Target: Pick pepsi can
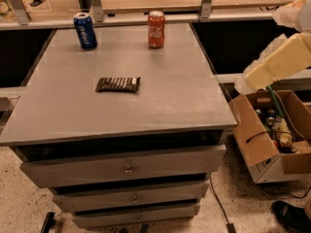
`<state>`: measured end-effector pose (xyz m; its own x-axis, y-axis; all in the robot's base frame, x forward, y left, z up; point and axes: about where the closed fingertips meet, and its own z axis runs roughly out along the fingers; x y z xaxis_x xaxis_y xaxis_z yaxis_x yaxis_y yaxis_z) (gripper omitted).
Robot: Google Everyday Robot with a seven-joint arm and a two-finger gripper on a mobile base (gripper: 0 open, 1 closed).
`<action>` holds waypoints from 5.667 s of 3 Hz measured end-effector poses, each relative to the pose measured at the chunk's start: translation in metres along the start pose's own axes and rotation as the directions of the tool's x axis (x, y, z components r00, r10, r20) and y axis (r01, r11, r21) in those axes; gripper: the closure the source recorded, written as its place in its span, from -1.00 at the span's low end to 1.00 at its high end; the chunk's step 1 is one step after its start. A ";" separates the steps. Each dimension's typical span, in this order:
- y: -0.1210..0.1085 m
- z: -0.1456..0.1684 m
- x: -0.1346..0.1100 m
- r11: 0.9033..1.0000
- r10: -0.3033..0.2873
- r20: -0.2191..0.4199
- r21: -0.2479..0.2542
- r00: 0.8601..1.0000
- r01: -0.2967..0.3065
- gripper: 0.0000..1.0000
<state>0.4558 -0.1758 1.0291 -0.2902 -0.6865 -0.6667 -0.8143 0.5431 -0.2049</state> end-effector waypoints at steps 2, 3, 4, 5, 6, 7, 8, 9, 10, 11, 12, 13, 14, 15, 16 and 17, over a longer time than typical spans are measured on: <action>-0.018 0.018 -0.044 0.994 0.061 0.166 0.081 0.984 -0.075 -1.00; -0.045 0.036 -0.071 0.992 0.084 0.234 0.067 0.969 -0.103 -1.00; -0.071 0.060 -0.099 0.991 0.116 0.286 0.033 0.951 -0.131 -1.00; -0.087 0.087 -0.130 0.985 0.171 0.355 -0.043 0.919 -0.166 -1.00; -0.091 0.110 -0.160 0.971 0.235 0.411 -0.138 0.881 -0.195 -1.00; -0.088 0.126 -0.184 0.964 0.249 0.432 -0.199 0.867 -0.178 -1.00; -0.079 0.135 -0.198 0.960 0.237 0.454 -0.248 0.859 -0.133 -1.00; -0.079 0.135 -0.198 0.960 0.237 0.454 -0.248 0.859 -0.133 -1.00; -0.066 0.146 -0.200 0.952 0.247 0.459 -0.277 0.853 -0.126 -1.00; -0.034 0.153 -0.212 0.946 0.263 0.487 -0.300 0.833 -0.123 -1.00; 0.006 0.187 -0.219 0.934 0.312 0.484 -0.315 0.818 -0.170 -1.00; 0.035 0.213 -0.212 0.933 0.343 0.455 -0.263 0.822 -0.245 -1.00; 0.054 0.242 -0.189 0.899 0.438 0.440 -0.228 0.784 -0.375 -1.00; 0.050 0.252 -0.171 0.864 0.501 0.455 -0.219 0.736 -0.453 -1.00; 0.042 0.257 -0.156 0.840 0.541 0.473 -0.274 0.696 -0.468 -1.00; 0.034 0.253 -0.161 0.852 0.521 0.479 -0.348 0.707 -0.391 -1.00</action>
Offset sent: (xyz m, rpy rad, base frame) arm 0.0731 0.0397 0.0343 0.1965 -0.1906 -0.0810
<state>0.6024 0.0758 0.9484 -0.3881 0.0292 -0.9211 -0.7550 0.5631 0.3360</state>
